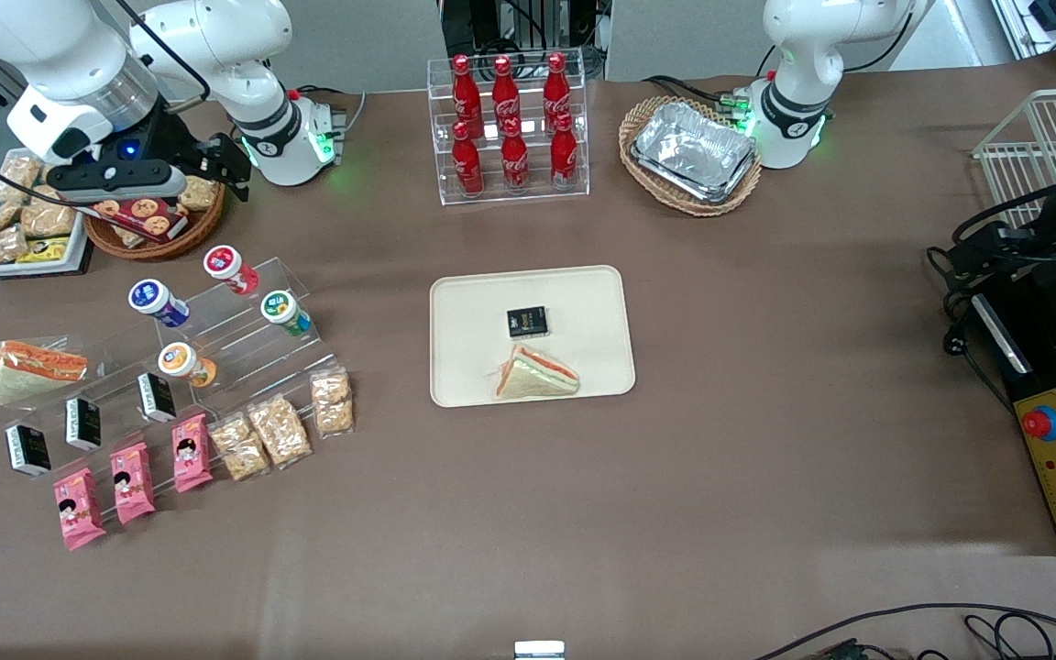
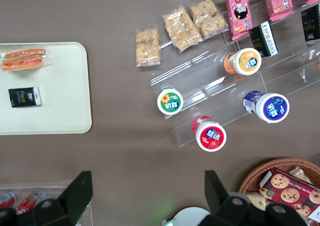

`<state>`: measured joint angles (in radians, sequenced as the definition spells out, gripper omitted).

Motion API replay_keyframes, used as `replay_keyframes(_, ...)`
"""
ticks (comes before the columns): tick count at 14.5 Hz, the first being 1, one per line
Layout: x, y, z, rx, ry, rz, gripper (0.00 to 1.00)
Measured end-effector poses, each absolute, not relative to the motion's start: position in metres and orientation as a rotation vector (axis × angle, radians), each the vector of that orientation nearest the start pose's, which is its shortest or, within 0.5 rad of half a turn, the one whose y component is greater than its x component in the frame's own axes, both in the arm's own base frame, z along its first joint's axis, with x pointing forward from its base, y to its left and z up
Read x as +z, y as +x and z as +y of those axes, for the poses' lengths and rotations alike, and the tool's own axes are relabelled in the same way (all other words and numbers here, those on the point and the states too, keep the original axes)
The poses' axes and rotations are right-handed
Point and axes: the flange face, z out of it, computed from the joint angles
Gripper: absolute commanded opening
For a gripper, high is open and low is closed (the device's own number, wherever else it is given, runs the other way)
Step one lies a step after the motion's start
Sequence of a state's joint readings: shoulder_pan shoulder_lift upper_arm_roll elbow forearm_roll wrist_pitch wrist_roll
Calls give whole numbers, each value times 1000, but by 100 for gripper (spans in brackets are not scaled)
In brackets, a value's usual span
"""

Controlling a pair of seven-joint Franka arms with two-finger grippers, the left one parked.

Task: Place green gum on tray
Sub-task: 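Move the right gripper down over the green-capped bottle on the rack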

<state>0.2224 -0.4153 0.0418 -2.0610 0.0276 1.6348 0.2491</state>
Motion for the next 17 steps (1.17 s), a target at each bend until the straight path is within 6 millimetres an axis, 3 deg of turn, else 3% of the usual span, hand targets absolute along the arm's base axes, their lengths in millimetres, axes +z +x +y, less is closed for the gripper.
replay_keyframes(4,590,413,108,2,-3124,-17,100)
replay_keyframes(6,568,419,101,-12,-3118,-27,100)
replay_keyframes(9,510,428,89,-13,-3108,-11,100)
replay_keyframes(13,429,432,90,-11,-3112,-8,100)
replay_keyframes(17,373,438,91,-3,-3116,-2,100)
